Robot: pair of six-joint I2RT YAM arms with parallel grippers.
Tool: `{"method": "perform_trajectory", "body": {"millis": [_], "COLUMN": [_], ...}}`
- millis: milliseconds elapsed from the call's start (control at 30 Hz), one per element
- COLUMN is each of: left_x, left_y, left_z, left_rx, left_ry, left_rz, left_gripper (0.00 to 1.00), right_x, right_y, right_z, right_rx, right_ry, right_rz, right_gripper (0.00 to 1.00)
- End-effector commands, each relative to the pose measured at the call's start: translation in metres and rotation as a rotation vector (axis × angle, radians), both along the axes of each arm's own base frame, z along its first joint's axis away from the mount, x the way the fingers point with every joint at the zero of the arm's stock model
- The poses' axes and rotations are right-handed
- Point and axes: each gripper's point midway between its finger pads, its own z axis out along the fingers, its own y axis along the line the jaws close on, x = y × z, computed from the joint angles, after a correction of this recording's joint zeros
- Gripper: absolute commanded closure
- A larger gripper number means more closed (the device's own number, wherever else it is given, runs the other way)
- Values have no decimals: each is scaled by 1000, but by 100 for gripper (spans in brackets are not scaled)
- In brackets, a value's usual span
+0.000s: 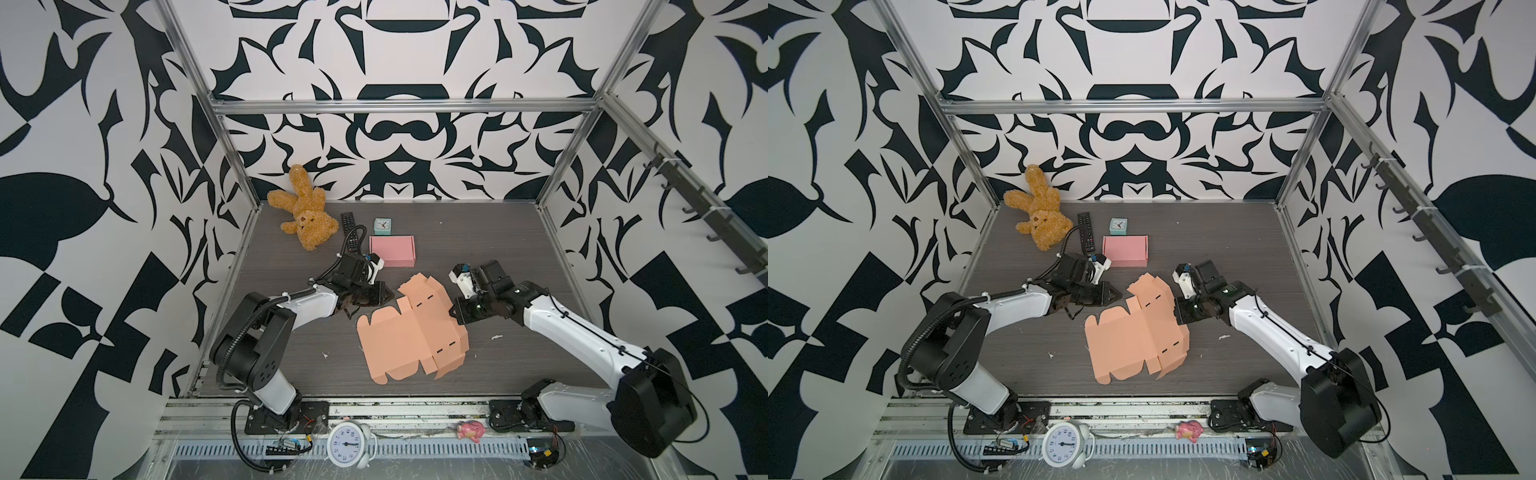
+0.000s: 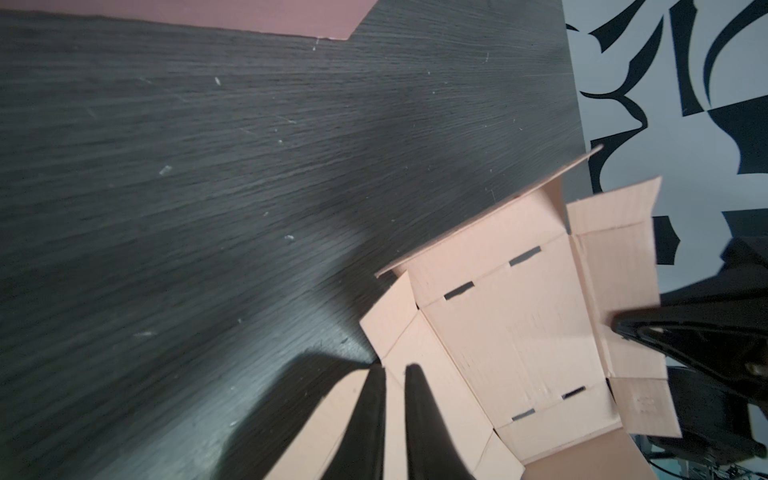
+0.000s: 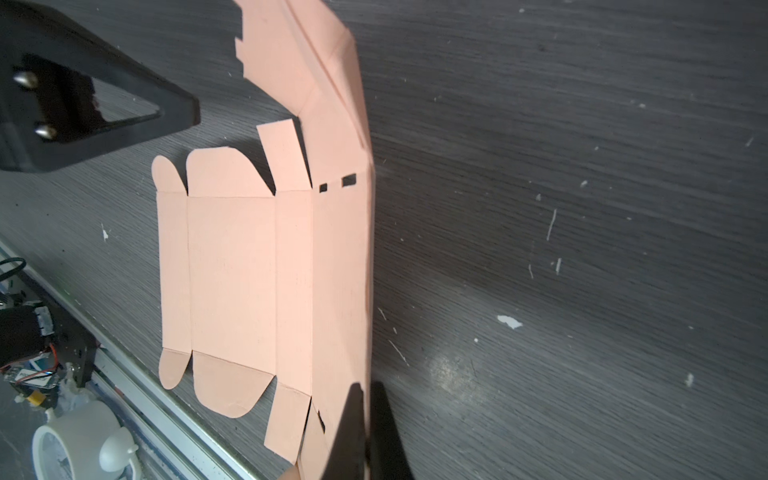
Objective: Fold the paper box
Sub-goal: 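Hold the blank's edge with the right gripper while the left gripper hovers above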
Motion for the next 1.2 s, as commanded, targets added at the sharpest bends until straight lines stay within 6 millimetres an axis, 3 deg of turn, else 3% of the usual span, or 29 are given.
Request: {"method": "perform_trajectory", "body": {"millis": [0, 233, 667, 933, 1167], "left_x": [10, 17, 9, 5, 2], "left_y": [-1, -4, -14, -19, -17], "left_z": [-6, -21, -35, -35, -29], "left_rx": [31, 51, 39, 30, 25], "left_ry": [-13, 6, 43, 47, 34], "left_rz": [-2, -6, -37, -52, -56], "left_gripper": [87, 87, 87, 87, 94], "right_x": [9, 12, 17, 17, 17], "right_y": [3, 5, 9, 9, 7], "right_z": [11, 12, 14, 13, 8], "right_rx": [-14, -16, -7, -10, -23], "right_ry": [-45, -56, -57, -52, -48], "right_rz": [28, 34, 39, 39, 34], "right_gripper": [100, 100, 100, 100, 100]}}
